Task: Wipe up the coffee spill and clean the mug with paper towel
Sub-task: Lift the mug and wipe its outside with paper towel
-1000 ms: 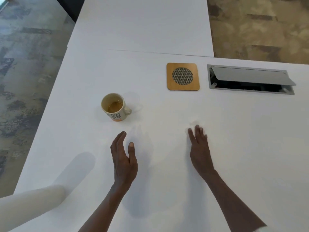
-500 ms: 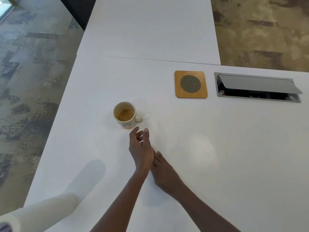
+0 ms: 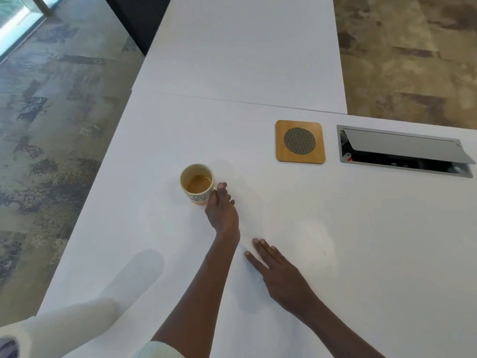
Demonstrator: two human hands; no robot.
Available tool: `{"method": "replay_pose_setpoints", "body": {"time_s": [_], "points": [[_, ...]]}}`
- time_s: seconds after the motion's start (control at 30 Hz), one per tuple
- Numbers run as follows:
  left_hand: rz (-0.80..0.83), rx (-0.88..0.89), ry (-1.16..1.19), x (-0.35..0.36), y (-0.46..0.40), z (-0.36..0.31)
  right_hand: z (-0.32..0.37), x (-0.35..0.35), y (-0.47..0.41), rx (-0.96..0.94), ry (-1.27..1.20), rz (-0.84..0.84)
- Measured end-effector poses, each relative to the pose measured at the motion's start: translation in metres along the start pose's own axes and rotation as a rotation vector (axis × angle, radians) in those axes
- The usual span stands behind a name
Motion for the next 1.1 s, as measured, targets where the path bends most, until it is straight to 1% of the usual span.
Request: {"method": "replay_pose_setpoints", "body": {"time_s": [0.1, 0.2, 0.23, 0.27, 0.37, 0.4, 0.47, 0.5, 0.53, 0.57, 0.6, 0.63, 0.67, 0.7, 0.73, 0.77, 0.8, 0.87, 0.9, 0.97, 1.0, 1.1], "points": [[-0.056, -0.002, 0.009, -0.003, 0.0, -0.003, 0.001, -0.007, 0.005, 0.049, -0.031, -0.014], [-0.094, -0.025, -0.023, -0.01, 0.002, -0.001, 0.008, -0.019, 0.003, 0.013, -0.021, -0.041], [-0.104, -0.027, -0.043, -0.014, 0.003, 0.0, 0.006, -0.024, 0.002, 0.051, -0.076, -0.054], [-0.112, -0.025, -0.061, -0.018, 0.004, 0.0, 0.0, -0.032, 0.0, 0.134, -0.198, -0.102], [-0.123, 0.007, -0.132, -0.031, 0.009, -0.004, -0.032, -0.056, -0.007, 0.476, -0.692, -0.194], [-0.121, 0.025, -0.168, -0.036, 0.012, -0.007, -0.043, -0.059, -0.011, 0.59, -0.866, -0.173], [-0.11, 0.053, -0.212, -0.044, 0.018, -0.012, -0.053, -0.048, -0.019, 0.778, -1.354, -0.028], [-0.102, 0.063, -0.226, -0.048, 0.021, -0.014, -0.052, -0.045, -0.024, 0.841, -1.542, 0.053], [-0.093, 0.073, -0.242, -0.053, 0.023, -0.016, -0.053, -0.046, -0.028, 0.892, -1.601, 0.128], [-0.082, 0.084, -0.262, -0.058, 0.025, -0.019, -0.054, -0.047, -0.032, 0.927, -1.552, 0.205], [-0.071, 0.096, -0.284, -0.063, 0.027, -0.021, -0.058, -0.05, -0.037, 0.937, -1.409, 0.262], [-0.063, 0.109, -0.303, -0.068, 0.029, -0.023, -0.064, -0.053, -0.045, 0.917, -1.198, 0.311], [-0.059, 0.122, -0.319, -0.073, 0.031, -0.026, -0.068, -0.059, -0.055, 0.885, -0.937, 0.335], [-0.057, 0.133, -0.333, -0.078, 0.033, -0.029, -0.071, -0.07, -0.067, 0.83, -0.648, 0.31], [-0.054, 0.139, -0.34, -0.082, 0.036, -0.032, -0.069, -0.084, -0.082, 0.749, -0.368, 0.25], [-0.052, 0.145, -0.34, -0.086, 0.038, -0.034, -0.062, -0.093, -0.095, 0.654, -0.143, 0.188], [-0.051, 0.148, -0.336, -0.089, 0.04, -0.037, -0.05, -0.099, -0.105, 0.57, 0.032, 0.116], [-0.051, 0.156, -0.318, -0.095, 0.044, -0.044, -0.022, -0.095, -0.116, 0.466, 0.282, 0.073], [-0.053, 0.163, -0.306, -0.098, 0.045, -0.047, -0.006, -0.091, -0.117, 0.415, 0.356, 0.046], [-0.049, 0.177, -0.299, -0.102, 0.047, -0.053, 0.014, -0.071, -0.109, 0.37, 0.402, 0.052], [-0.047, 0.182, -0.303, -0.105, 0.048, -0.055, 0.02, -0.055, -0.102, 0.365, 0.381, 0.079], [-0.04, 0.21, -0.307, -0.111, 0.05, -0.064, 0.029, -0.019, -0.079, 0.341, 0.271, 0.028]]}}
Point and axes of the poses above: each hand's wrist, its own y-axis away from the middle knuckle, its own x-axis out of the palm, z = x × y, the point moved 9 cm from there along -y, towards the middle knuckle, and after that the axes turned 6 degrees about -y, right-handed, at the moved point
